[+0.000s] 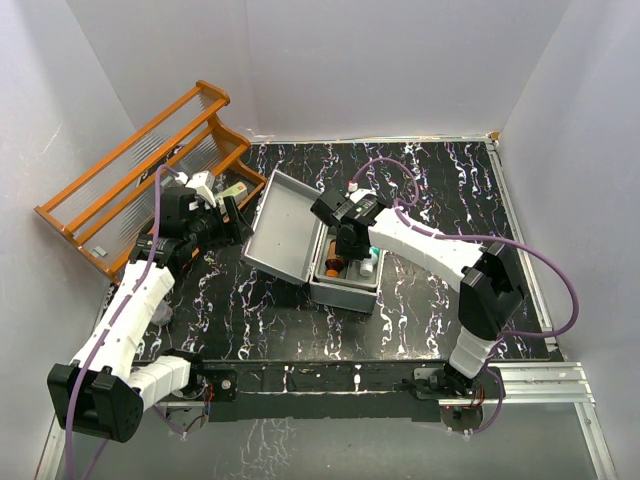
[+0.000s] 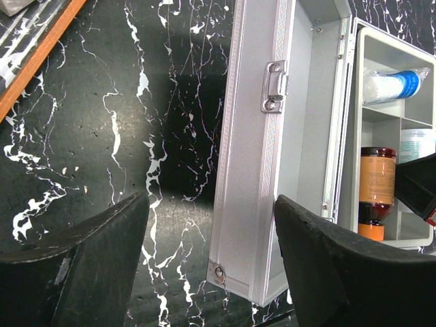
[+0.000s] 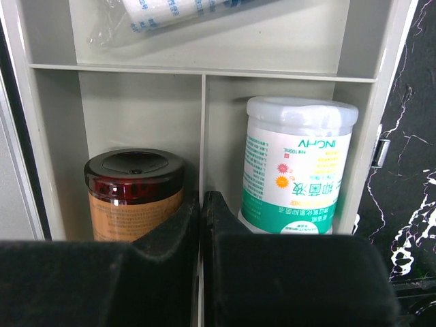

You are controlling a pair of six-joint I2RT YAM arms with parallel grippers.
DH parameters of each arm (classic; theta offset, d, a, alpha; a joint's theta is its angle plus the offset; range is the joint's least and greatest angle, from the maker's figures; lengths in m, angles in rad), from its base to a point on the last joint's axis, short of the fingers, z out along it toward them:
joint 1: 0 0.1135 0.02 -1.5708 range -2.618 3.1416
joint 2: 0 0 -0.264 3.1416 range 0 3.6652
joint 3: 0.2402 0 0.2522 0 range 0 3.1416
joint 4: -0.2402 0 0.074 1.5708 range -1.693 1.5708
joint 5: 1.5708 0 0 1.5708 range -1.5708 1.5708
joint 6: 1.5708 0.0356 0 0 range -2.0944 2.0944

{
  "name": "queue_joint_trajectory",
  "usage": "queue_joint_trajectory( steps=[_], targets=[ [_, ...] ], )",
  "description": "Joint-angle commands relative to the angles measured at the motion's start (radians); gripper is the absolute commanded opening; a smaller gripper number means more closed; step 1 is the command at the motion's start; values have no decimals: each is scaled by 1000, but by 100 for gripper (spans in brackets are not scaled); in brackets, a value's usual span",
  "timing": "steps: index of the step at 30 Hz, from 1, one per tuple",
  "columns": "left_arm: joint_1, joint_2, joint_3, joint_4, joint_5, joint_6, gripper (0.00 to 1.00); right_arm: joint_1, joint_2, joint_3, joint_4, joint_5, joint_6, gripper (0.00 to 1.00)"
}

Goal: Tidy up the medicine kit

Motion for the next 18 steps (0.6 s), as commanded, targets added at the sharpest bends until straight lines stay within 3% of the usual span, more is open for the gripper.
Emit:
queue_joint_trajectory(
  steps=[1, 18],
  targets=[
    [0, -34, 10, -17, -34, 23, 73, 4, -3, 30, 29, 76, 12, 0],
    [0, -27, 25, -19, -14, 18, 74, 4, -26, -94, 152, 152, 27, 0]
  ],
)
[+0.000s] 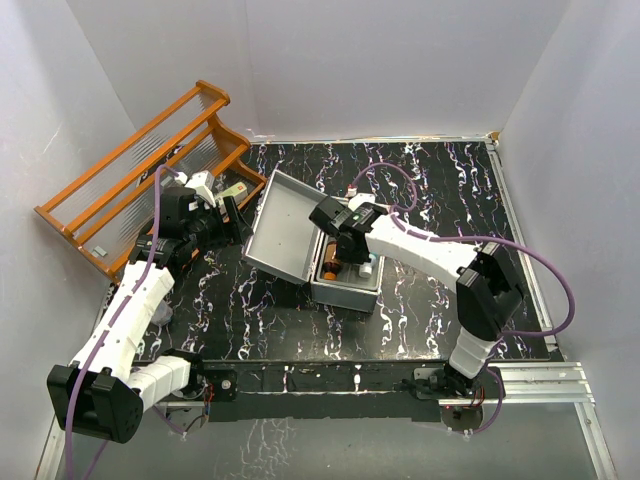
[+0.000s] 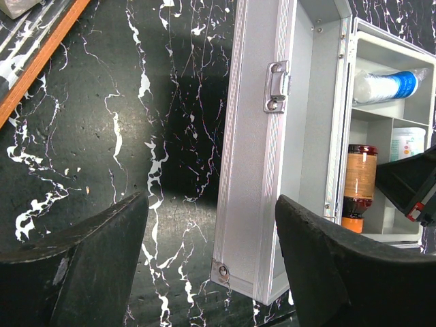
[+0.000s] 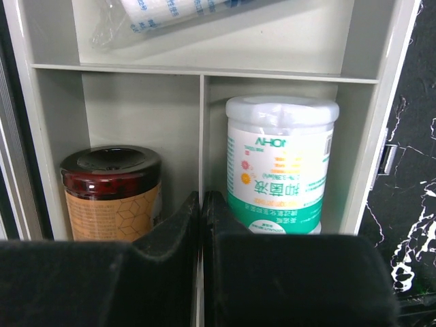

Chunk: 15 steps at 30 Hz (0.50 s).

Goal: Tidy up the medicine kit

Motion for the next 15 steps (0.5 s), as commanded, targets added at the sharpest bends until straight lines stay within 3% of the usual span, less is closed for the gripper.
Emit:
queue_joint_trajectory(
  steps=[1, 15],
  targets=[
    [0, -21, 25, -18, -4, 11, 74, -5, -45, -45, 120, 87, 24, 0],
    [0, -21, 33, -22, -1, 9, 74, -13, -105, -90, 212, -60, -1, 0]
  ],
)
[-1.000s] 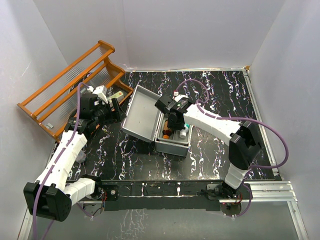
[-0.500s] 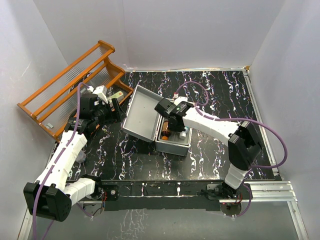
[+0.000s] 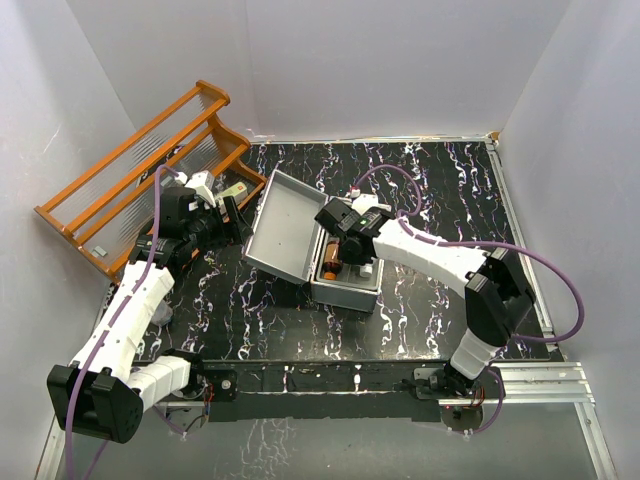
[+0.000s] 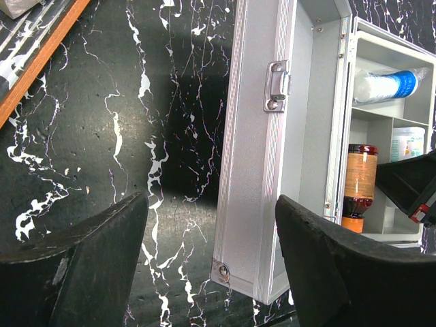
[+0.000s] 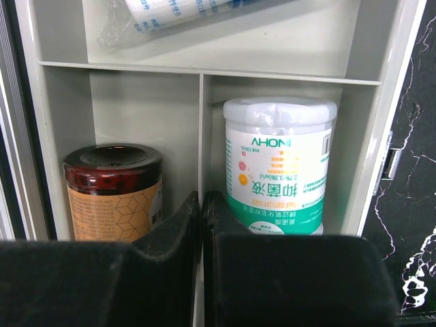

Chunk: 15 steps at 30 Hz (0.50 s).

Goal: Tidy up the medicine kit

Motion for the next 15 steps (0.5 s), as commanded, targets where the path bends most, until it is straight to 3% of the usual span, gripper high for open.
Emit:
queue_joint_trajectory(
  steps=[1, 8, 15],
  targets=[
    [0, -20, 33, -22, -1, 9, 74, -13, -50, -7, 109, -56, 20, 0],
    [0, -22, 31, -23, -1, 9, 74, -22, -70, -3, 131, -75, 33, 0],
    [0, -25, 31, -23, -1, 9, 74, -22, -36, 11, 49, 33, 44, 0]
  ],
)
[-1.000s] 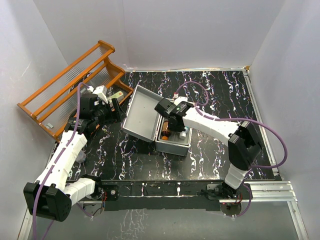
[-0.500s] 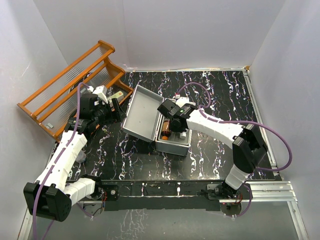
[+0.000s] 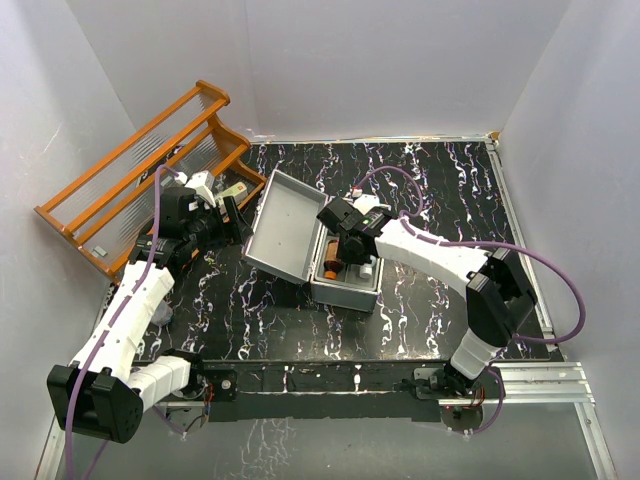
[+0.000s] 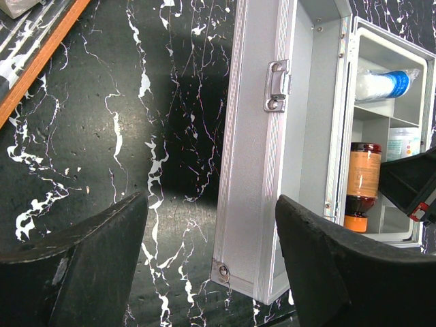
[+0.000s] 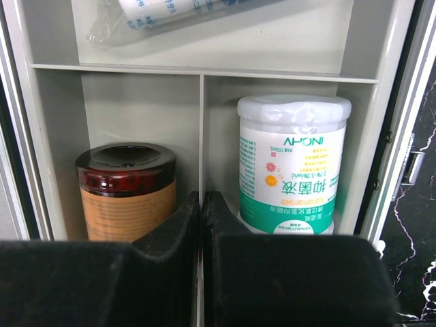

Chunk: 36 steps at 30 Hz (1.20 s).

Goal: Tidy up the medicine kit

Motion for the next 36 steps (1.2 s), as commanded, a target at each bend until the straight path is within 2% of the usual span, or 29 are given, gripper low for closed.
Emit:
queue_joint_trajectory(
  steps=[1, 9, 16, 19, 23, 26, 30, 36],
  targets=[
    [1, -23, 32, -24, -1, 9, 74, -3, -18, 27, 7, 92, 28, 0],
    [0, -16, 44, -28, 3, 9, 76, -3, 11, 55, -16, 76, -2, 2],
    [0, -9, 67, -30, 15, 7, 84, -3, -43, 111, -33, 73, -18, 32],
    [1, -6, 75, -23, 30, 3, 89, -3, -74, 131, -54, 86, -22, 38],
    [1, 11, 86, -20, 42, -2, 98, -3, -121, 141, -57, 76, -29, 41],
    [1, 11, 85, -7, 52, -6, 99, -4, -157, 139, -49, 76, -39, 43],
    [1, 25, 78, 14, 96, -13, 99, -24, -235, 68, 30, 70, -65, 50],
    [2, 70, 50, 80, 189, -49, 99, -143, -390, -83, 174, -57, -80, 52]
  ],
)
